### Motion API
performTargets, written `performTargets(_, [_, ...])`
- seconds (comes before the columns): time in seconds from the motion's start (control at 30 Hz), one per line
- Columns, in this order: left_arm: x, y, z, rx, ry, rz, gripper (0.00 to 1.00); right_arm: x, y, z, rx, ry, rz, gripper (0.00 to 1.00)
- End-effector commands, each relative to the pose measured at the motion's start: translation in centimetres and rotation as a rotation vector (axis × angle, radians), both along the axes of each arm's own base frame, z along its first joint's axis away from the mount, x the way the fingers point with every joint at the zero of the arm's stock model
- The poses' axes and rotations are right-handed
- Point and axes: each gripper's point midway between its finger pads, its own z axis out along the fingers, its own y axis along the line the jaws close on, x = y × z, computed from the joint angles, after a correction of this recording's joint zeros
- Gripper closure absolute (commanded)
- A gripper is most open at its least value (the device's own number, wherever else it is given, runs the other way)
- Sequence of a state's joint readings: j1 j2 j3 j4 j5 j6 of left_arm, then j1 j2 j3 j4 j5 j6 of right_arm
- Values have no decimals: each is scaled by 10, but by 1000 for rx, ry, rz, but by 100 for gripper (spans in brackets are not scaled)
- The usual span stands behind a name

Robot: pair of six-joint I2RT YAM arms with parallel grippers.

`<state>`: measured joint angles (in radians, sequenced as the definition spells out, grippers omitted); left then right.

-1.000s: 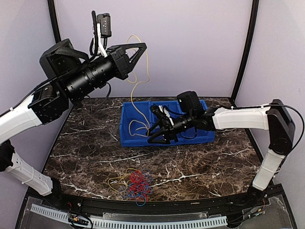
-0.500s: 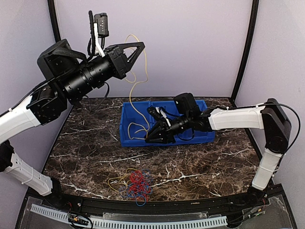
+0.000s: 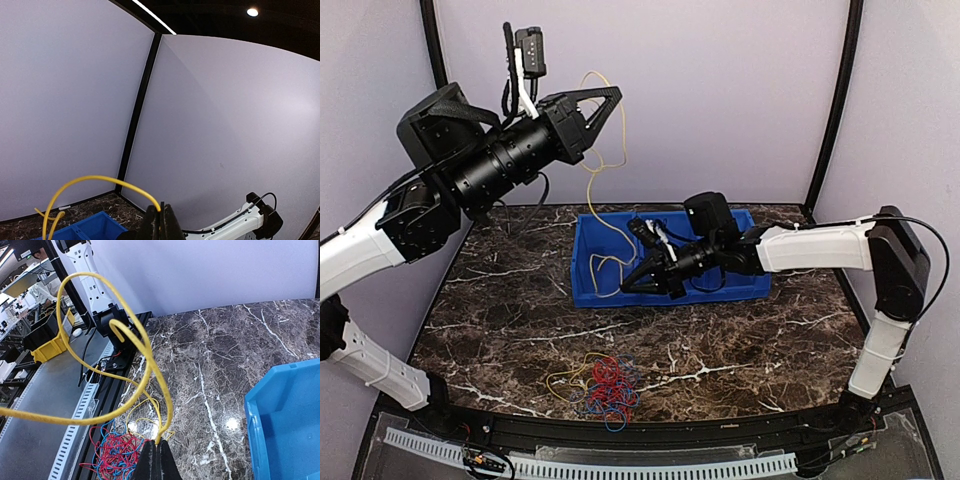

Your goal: Untangle the cables

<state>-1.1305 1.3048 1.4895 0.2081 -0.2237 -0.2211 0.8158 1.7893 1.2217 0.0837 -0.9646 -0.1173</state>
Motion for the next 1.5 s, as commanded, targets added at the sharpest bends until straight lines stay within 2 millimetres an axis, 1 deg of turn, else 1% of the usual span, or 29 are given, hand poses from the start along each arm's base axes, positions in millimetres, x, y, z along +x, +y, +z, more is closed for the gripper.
performTargets(0.0, [-6,20,32,-50,-56,26,100,-4,1,-23,-20,36,-1,100])
performTargets(0.03, [-7,23,40,-62,-67,28,100,-4,1,-31,-34,54,-3,100])
performTargets(0.07, [-8,25,44,-57,-82,37,100,-4,1,-39,-48,72,-5,100])
performTargets(0.1, [-9,29,54,-71,-97,42,100,-4,1,-47,-62,91,-8,100])
performTargets(0.13, [-9,31,58,-63,-110,53,100,-4,0,-54,-74,112,-10,100])
performTargets(0.17, [-11,36,67,-71,-122,60,100,-3,0,-60,-82,131,-13,100])
performTargets(0.23, [-13,43,78,-76,-145,77,100,-1,-1,-68,-92,169,-21,100])
performTargets(0.33, [-15,53,88,-91,-167,97,100,6,-4,-72,-90,220,-42,100])
performTargets(0.4, [-16,58,90,-102,-172,106,100,11,-6,-71,-87,241,-50,100])
performTargets(0.57, [-11,58,81,-94,-168,136,100,17,-10,-70,-82,264,-66,100])
performTargets(0.67, [-11,59,81,-89,-180,150,100,23,-12,-74,-86,312,-84,100])
performTargets(0.77, [-13,68,90,-108,-203,169,100,29,-15,-78,-85,355,-101,100])
performTargets(0.87, [-19,85,106,-138,-233,198,100,32,-16,-79,-82,362,-103,100])
performTargets(0.97, [-19,99,116,-113,-253,253,100,32,-17,-77,-77,356,-101,100])
performTargets(1.07, [-10,104,109,-78,-225,317,100,32,-18,-73,-70,354,-93,100])
performTargets(1.13, [-2,100,96,-48,-200,344,100,32,-18,-70,-70,346,-89,100])
performTargets(1.23, [12,87,72,21,-158,378,100,32,-18,-67,-67,343,-92,100])
performTargets(1.3, [17,88,67,26,-145,406,100,33,-19,-67,-65,355,-91,100])
performTargets(1.4, [19,94,64,27,-155,445,100,32,-20,-65,-68,341,-84,100])
performTargets(1.47, [23,90,58,52,-156,462,100,31,-20,-61,-68,315,-73,100])
